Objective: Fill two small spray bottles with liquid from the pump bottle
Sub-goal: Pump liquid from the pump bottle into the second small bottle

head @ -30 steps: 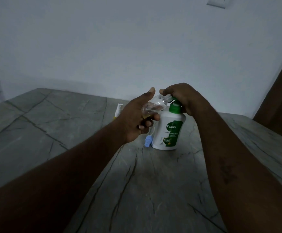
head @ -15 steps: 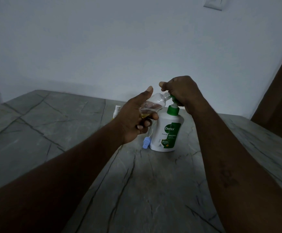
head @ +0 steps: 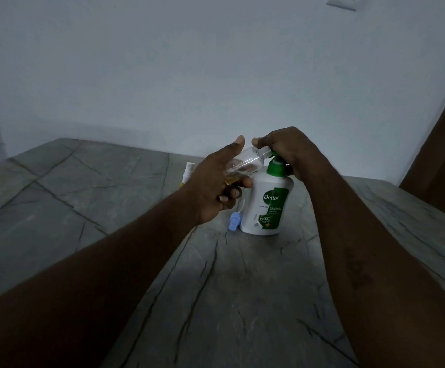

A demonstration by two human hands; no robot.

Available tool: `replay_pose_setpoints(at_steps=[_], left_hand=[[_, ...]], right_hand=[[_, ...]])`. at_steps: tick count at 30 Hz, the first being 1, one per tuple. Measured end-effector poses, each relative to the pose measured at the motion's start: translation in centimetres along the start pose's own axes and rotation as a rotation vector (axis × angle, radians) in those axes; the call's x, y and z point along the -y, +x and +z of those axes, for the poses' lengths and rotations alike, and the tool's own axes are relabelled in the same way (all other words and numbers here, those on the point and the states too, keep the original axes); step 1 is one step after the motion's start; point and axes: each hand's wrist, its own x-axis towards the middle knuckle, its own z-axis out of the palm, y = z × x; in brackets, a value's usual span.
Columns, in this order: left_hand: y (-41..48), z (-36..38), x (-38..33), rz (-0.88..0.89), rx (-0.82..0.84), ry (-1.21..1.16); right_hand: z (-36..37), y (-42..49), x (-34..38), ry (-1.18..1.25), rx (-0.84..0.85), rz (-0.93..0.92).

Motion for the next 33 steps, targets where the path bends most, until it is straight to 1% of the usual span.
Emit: replay_pose_setpoints(at_steps=[6, 10, 11, 18, 24, 28, 33], left_hand=[[-0.07, 0.05, -0.05, 0.001, -0.004, -0.002], [-0.06, 0.16, -0.20, 0.011, 0.008, -0.013], [-0.06, 0.19, -0.23, 0.011, 0.008, -0.010], [-0.24, 0.37, -0.35, 0.013, 0.000, -0.014], [-0.28, 0.30, -0.14, 0.008, -0.009, -0.009], [-0.33, 0.35, -0.12, 0.015, -0.027, 0.003], [-0.33, 0.40, -0.09, 0.017, -0.012, -0.013]], right_hand=[[-0.27, 0.12, 0.08, -0.049, -0.009, -0.042], [-0.71, 0.24, 0.34, -0.112, -0.064, -0.175], [-0.69, 0.35, 0.28, -0.112, -0.083, -0.185], [-0.68, 0.77, 0.02, -0.044, -0.079, -0.120], [-0.19, 0.82, -0.50, -0.017, -0.026, -0.033], [-0.06, 0.78, -0.62, -0.007, -0.028, -0.041], [-0.53, 0.43, -0.09, -0.075, -0.069, -0.104]])
